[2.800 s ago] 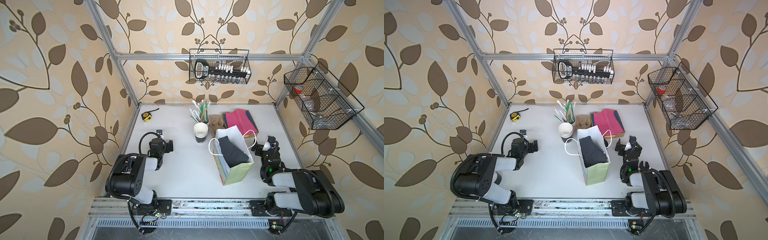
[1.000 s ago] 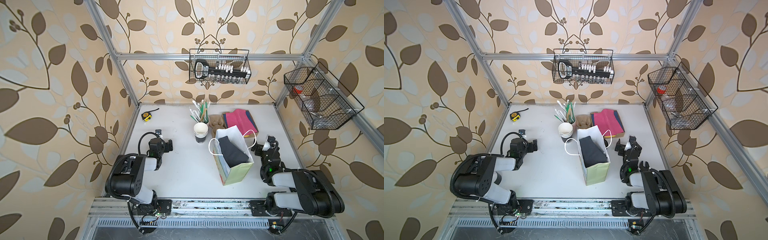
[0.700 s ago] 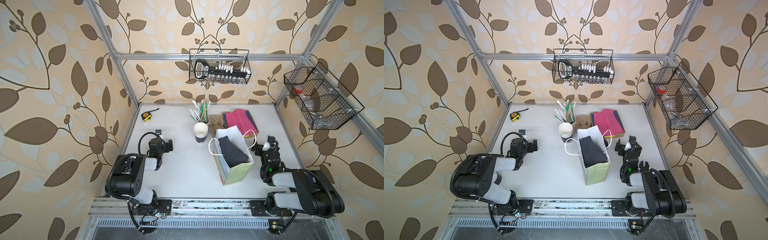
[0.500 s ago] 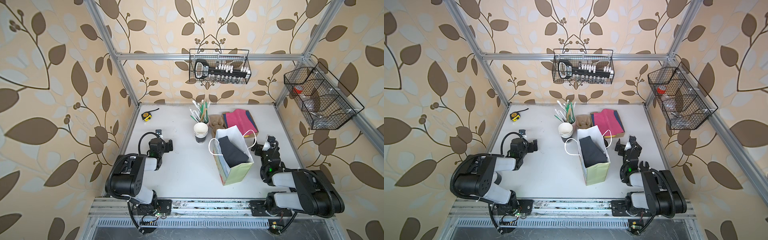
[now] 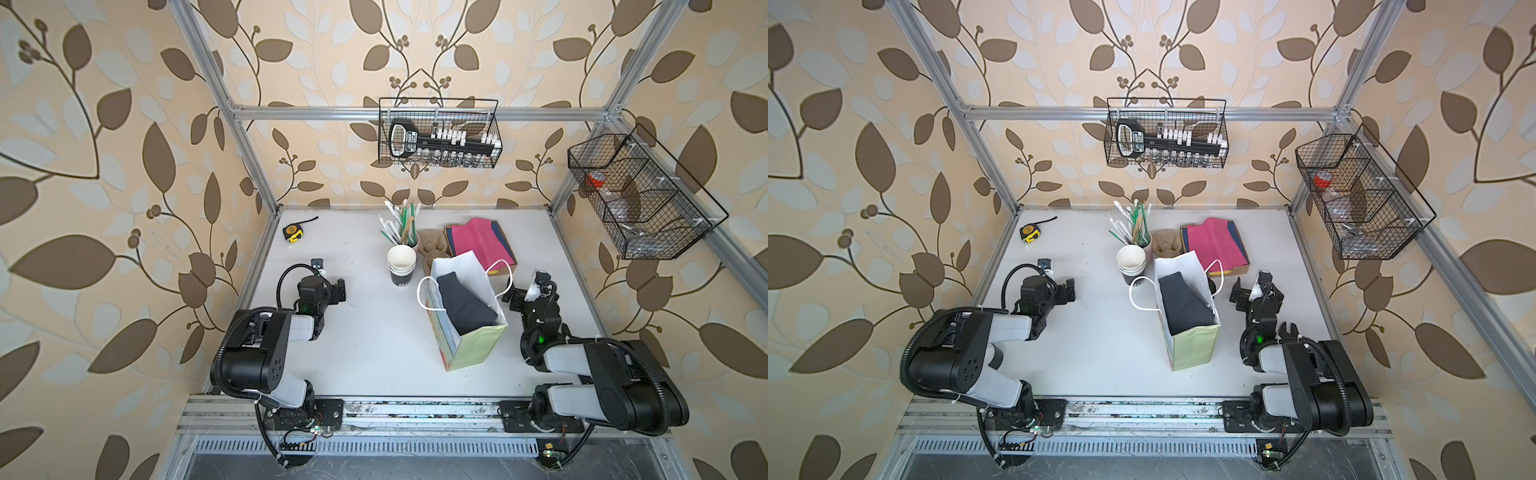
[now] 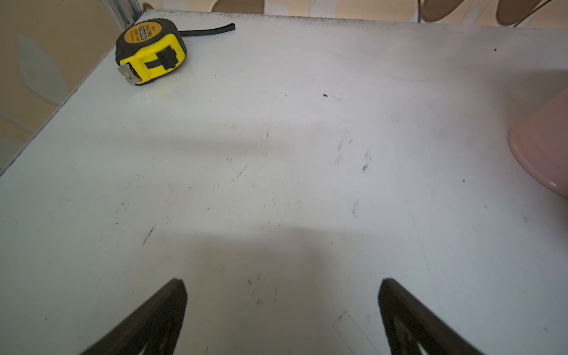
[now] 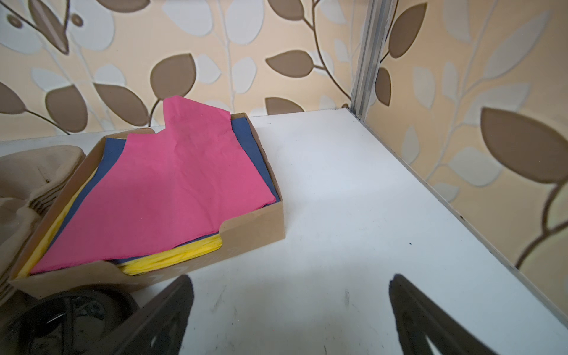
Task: Pack a coffee takeout order
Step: Reset both arms
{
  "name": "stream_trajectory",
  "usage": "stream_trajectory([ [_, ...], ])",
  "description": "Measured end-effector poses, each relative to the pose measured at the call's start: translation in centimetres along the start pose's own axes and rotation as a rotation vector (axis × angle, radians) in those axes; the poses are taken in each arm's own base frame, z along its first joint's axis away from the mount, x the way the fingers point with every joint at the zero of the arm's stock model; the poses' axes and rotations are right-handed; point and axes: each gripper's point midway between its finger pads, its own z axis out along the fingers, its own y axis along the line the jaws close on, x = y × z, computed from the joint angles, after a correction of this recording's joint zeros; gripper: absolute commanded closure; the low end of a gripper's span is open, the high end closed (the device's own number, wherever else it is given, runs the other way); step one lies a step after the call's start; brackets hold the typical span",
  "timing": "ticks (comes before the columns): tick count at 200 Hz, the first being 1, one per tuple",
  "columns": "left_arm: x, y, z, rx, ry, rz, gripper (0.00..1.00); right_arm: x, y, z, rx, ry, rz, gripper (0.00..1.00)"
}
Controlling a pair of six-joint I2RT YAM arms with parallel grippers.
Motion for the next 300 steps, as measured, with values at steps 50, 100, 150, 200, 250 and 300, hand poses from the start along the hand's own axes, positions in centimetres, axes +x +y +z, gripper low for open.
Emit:
stream_trajectory([
  [50,0.0,0.0,0.0,-0.001,0.000,0.000,0.01,0.0,0.0,0.0,0.000,0.000,0.000,0.00],
  [100,0.0,-0.7,0.0,0.051,0.004,0.005,0.01,0.0,0.0,0.0,0.000,0.000,0.000,0.00],
  [150,0.1,-1.2,0.0,0.087,0.007,0.008,0.01,0.0,0.0,0.0,0.000,0.000,0.000,0.00],
  [200,0.1,-1.2,0.0,0.087,0.008,0.004,0.01,0.0,0.0,0.0,0.000,0.000,0.000,0.00],
  [250,0.1,-1.3,0.0,0.092,0.007,0.005,0.01,0.0,0.2,0.0,-0.008,0.001,-0.002,0.00],
  [300,0.1,-1.6,-0.1,0.108,0.008,0.015,0.01,0.1,3.2,-0.6,-0.204,-0.007,-0.057,0.00],
])
